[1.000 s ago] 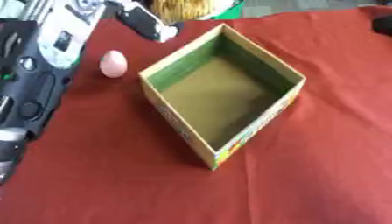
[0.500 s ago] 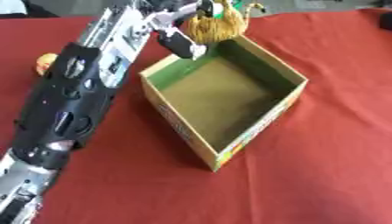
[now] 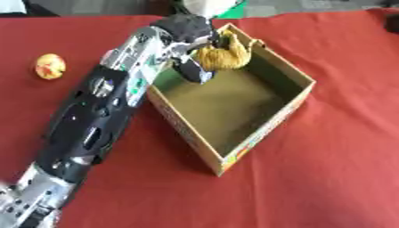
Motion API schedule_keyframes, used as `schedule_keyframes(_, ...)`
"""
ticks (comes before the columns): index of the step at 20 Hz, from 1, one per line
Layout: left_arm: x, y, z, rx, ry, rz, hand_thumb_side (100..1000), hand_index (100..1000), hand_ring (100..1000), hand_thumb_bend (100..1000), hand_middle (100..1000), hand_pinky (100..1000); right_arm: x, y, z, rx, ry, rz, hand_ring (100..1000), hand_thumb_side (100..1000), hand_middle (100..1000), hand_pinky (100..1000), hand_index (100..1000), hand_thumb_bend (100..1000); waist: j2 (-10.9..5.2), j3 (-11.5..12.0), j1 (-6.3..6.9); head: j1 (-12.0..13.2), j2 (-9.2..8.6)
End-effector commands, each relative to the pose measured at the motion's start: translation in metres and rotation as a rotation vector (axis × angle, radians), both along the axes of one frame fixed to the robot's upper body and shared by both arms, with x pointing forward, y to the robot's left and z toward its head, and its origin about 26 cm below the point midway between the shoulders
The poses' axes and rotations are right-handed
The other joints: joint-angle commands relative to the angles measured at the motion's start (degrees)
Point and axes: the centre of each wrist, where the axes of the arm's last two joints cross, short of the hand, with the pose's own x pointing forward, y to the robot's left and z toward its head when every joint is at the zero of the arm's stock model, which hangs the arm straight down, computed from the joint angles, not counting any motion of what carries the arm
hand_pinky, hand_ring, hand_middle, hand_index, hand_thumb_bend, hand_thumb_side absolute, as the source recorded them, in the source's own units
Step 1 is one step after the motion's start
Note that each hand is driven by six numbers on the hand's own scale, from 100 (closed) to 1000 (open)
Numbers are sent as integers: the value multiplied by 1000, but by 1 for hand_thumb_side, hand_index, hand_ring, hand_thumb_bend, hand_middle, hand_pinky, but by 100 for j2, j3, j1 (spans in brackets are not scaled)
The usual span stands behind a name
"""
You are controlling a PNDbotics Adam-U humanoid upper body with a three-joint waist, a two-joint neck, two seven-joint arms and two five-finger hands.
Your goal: Pick up objects on the table and place them in the box.
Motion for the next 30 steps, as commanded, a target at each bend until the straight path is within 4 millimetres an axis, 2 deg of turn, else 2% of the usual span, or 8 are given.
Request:
schedule_keyframes(1,0,-6,2,-49,20,-14,277,443,446,100,354,335,-3,1,8,-3,-27,10,656,639,519,741,794,100,-95,-9,-10,-6,-63)
schedule_keyframes(8,2,-12,-11,-44,63,-20,262,483,474,100,388,368,-3,2,6,1,-19,10,657,633,518,742,794,100,-72,-40,7,5,-88)
schedule_keyframes(14,4,-16,-20,25,86,-24,247,590,535,100,487,425,-3,2,5,0,-13,12,657,629,517,743,793,100,-51,-46,20,6,-102)
schedule_keyframes(16,5,-15,-23,73,113,-15,249,648,590,100,531,477,-3,2,5,0,-11,13,657,628,517,743,793,100,-47,-45,26,6,-100)
schedule_keyframes(25,6,-14,-26,208,213,7,761,836,814,100,769,664,-4,3,4,5,-7,14,658,625,518,743,793,100,-79,-53,40,7,-113)
schedule_keyframes(26,6,-14,-26,214,218,7,768,839,818,100,774,668,-4,3,4,7,-7,14,658,625,518,743,793,100,-84,-53,41,6,-111)
schedule_keyframes(27,6,-13,-26,219,218,8,835,860,859,147,823,717,-4,3,4,8,-6,15,658,625,518,743,793,100,-91,-53,42,5,-110)
schedule_keyframes(30,6,-12,-24,232,208,18,917,912,909,290,869,775,-4,3,3,9,-3,15,659,625,518,744,793,100,-105,-53,45,4,-106)
